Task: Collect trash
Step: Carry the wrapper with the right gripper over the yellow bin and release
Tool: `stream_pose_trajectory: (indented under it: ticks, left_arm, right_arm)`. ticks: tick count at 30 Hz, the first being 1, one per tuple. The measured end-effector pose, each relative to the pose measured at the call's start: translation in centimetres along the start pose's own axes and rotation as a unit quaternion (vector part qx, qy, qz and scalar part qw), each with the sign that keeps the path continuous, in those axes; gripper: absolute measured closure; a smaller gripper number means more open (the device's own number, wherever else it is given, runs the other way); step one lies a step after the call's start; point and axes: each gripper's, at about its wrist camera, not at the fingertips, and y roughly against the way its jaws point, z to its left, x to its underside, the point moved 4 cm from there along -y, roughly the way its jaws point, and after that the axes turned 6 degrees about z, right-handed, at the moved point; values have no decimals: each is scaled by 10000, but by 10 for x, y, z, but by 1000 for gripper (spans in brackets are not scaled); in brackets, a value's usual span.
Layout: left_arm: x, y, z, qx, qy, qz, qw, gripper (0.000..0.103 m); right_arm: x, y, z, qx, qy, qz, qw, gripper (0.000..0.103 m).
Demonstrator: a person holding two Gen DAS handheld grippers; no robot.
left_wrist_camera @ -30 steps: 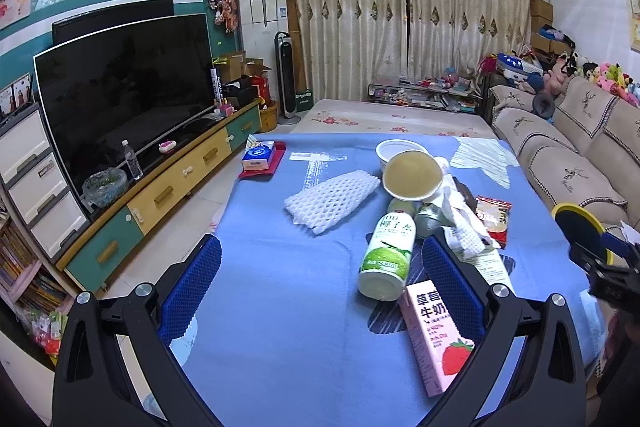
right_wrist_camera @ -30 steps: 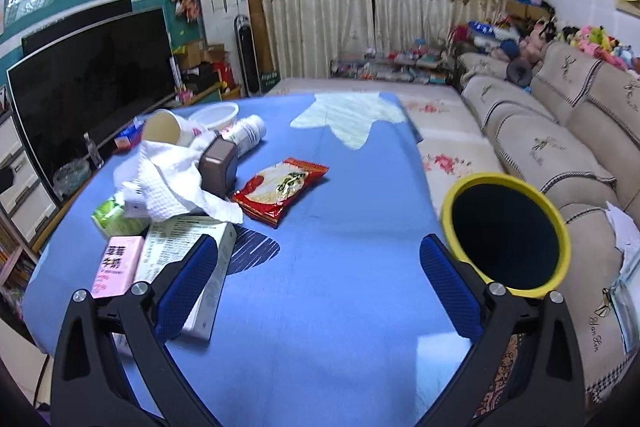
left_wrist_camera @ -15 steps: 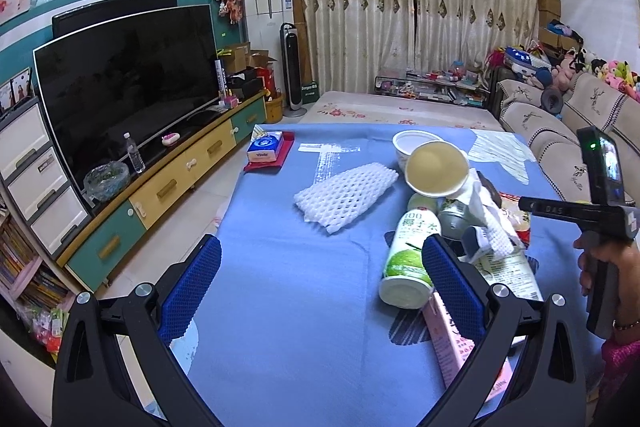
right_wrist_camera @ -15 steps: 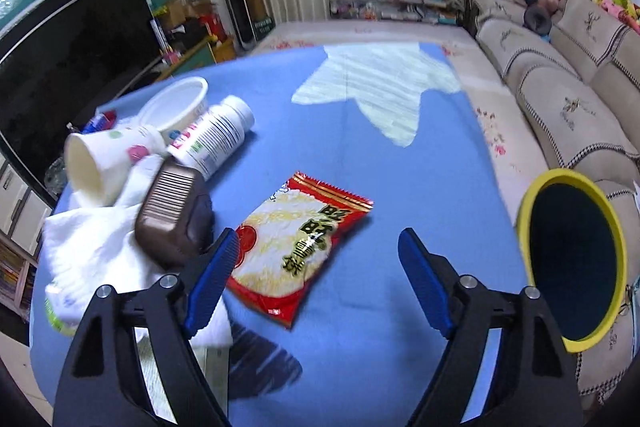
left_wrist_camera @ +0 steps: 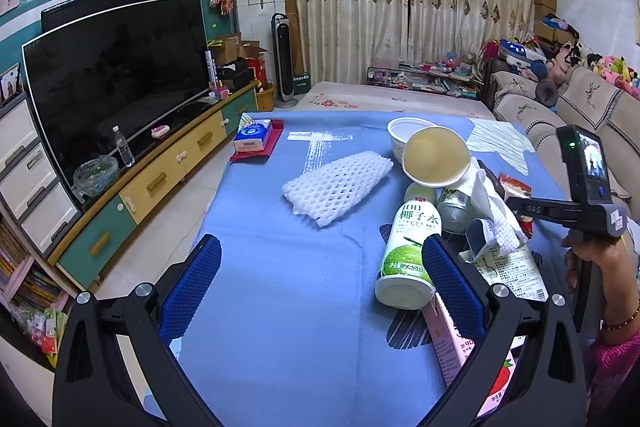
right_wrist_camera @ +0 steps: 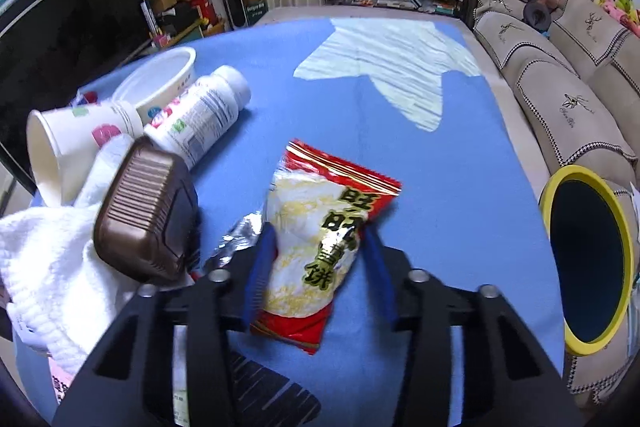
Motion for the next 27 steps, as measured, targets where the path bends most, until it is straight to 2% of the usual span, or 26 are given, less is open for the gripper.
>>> stream_pose_trajectory:
  ticks: [3, 9, 14, 20, 27]
  left_arm:
    - [1, -1, 1, -17, 14, 16, 10000, 4]
    - [3, -1, -5, 10, -43, 8, 10000, 4]
    - [3, 1, -13, 54, -119, -2, 9999, 4]
    - [0, -2, -24, 159, -150, 43, 9998, 4]
    - [-6, -6, -45, 289, -202, 82, 9993, 4]
  right_arm:
    - [0, 17, -8, -23, -87, -266, 9996, 81]
    - [5, 48, -35, -77, -327, -620, 9975, 82]
    - [15, 73, -72, 149, -629, -863, 9942, 82]
    - [18, 90, -146, 628, -1248, -1040, 9847, 81]
    - [30, 78, -233, 1148, -1877, -840, 9719, 76]
